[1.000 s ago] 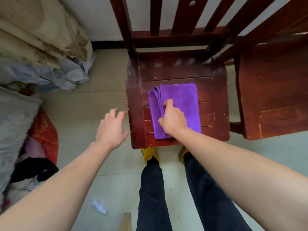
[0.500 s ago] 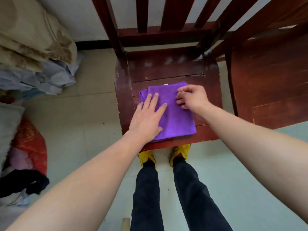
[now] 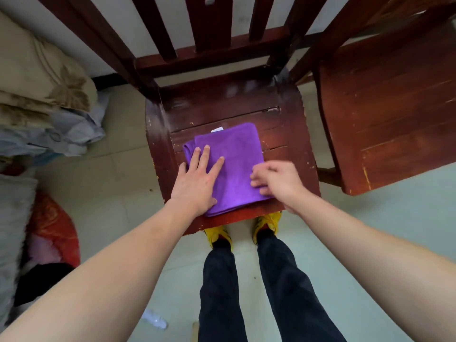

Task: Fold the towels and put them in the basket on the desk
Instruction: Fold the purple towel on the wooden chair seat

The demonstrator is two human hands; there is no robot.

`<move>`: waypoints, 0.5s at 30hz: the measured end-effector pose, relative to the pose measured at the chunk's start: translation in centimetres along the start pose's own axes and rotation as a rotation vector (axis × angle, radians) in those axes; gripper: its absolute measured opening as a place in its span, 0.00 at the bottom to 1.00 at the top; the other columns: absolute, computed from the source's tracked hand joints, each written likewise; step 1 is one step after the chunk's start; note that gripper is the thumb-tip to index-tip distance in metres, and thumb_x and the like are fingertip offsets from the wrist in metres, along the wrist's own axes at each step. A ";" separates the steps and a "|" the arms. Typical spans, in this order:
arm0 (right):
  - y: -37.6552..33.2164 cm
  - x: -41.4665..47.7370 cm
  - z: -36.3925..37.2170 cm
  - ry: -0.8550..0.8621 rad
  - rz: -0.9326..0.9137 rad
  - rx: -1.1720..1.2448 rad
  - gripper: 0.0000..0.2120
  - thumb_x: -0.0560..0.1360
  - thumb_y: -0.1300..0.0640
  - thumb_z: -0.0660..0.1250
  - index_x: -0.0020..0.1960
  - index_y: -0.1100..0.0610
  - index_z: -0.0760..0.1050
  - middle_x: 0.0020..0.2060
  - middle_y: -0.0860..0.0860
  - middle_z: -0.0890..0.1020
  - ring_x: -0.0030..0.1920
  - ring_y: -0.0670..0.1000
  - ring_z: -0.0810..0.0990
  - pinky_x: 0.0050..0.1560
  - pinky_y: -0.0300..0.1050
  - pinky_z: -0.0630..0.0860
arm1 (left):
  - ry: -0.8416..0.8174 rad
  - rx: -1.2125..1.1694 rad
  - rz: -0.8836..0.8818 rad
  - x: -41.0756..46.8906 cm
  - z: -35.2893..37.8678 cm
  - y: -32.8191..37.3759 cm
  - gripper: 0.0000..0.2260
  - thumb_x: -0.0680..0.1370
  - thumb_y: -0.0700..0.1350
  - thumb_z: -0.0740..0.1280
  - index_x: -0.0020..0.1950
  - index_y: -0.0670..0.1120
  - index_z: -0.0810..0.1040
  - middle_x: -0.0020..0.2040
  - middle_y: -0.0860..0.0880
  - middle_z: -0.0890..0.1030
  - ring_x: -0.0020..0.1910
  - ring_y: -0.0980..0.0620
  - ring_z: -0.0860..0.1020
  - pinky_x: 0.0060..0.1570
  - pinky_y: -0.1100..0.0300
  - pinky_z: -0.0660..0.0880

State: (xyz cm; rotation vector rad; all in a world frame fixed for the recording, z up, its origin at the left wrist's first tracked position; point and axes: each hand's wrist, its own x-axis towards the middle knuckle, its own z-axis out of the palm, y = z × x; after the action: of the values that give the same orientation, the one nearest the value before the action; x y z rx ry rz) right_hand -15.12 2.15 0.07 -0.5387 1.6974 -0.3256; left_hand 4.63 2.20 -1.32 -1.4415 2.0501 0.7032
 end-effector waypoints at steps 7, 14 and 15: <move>5.1 0.1 -4.1 0.260 0.041 -0.341 0.13 0.69 0.51 0.75 0.52 0.52 0.80 0.43 0.47 0.83 0.48 0.51 0.83 0.54 0.52 0.79 | 0.090 -0.077 -0.022 0.2 -1.4 0.4 0.34 0.73 0.53 0.68 0.76 0.52 0.59 0.77 0.42 0.55 0.75 0.42 0.55 0.69 0.47 0.60; 1.7 1.1 0.4 0.128 -0.106 -0.706 0.36 0.63 0.36 0.74 0.65 0.49 0.67 0.56 0.48 0.79 0.57 0.54 0.78 0.50 0.49 0.73 | 0.126 -0.845 -0.253 3.4 -2.9 2.2 0.12 0.76 0.37 0.63 0.57 0.42 0.81 0.47 0.44 0.82 0.48 0.44 0.81 0.49 0.59 0.75; 1.5 1.5 0.8 0.101 -0.080 -0.751 0.34 0.64 0.38 0.75 0.63 0.49 0.67 0.56 0.50 0.79 0.57 0.57 0.78 0.49 0.49 0.72 | 0.058 -1.014 -0.334 3.7 -3.0 2.4 0.11 0.76 0.35 0.63 0.56 0.41 0.80 0.43 0.44 0.82 0.43 0.46 0.81 0.42 0.61 0.75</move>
State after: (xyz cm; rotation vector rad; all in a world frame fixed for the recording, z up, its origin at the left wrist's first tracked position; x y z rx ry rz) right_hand -14.74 2.67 -2.10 -1.1533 1.8772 0.2561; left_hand 0.89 -1.62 -1.46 -2.2611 1.4210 1.6862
